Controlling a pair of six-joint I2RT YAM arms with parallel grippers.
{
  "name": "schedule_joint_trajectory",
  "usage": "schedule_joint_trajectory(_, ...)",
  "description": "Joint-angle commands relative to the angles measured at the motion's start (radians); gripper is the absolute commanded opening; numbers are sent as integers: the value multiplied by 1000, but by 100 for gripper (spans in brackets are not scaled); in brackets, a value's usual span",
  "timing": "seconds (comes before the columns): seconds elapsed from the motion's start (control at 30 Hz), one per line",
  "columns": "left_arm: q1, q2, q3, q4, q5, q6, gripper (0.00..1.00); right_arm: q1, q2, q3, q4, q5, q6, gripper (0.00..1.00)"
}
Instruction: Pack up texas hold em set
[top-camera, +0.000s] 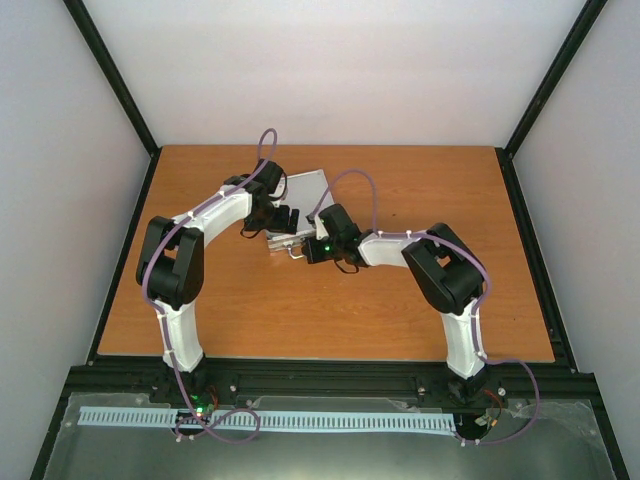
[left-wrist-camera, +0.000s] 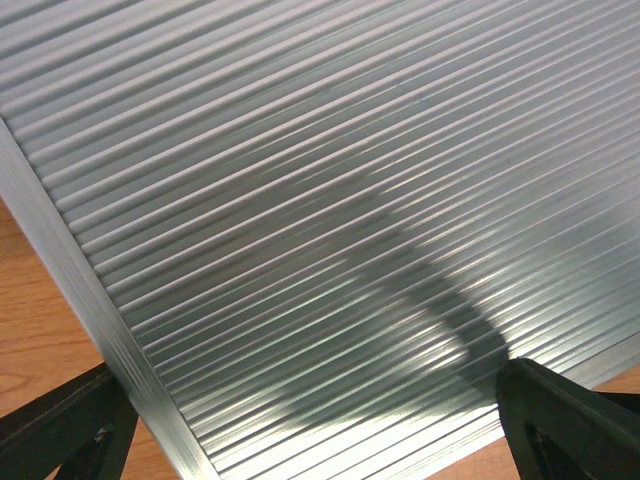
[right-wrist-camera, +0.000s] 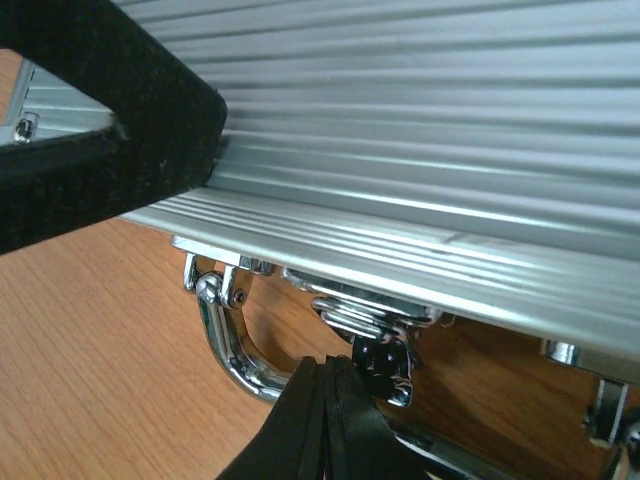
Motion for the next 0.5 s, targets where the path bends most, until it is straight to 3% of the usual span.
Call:
schedule_joint_trajectory(0.0,-9,75,-44,-28,-19,28,100,4,31,21,6,97,13,3)
schedule_joint_trajectory(0.2,-9,73,-50,-26,-18,29,100,4,41,16,-38,239,62,3)
schedule_joint_trajectory(0.47,-9,81,-52,-25,-12,30,100,4,130,87,-86,313,104,3)
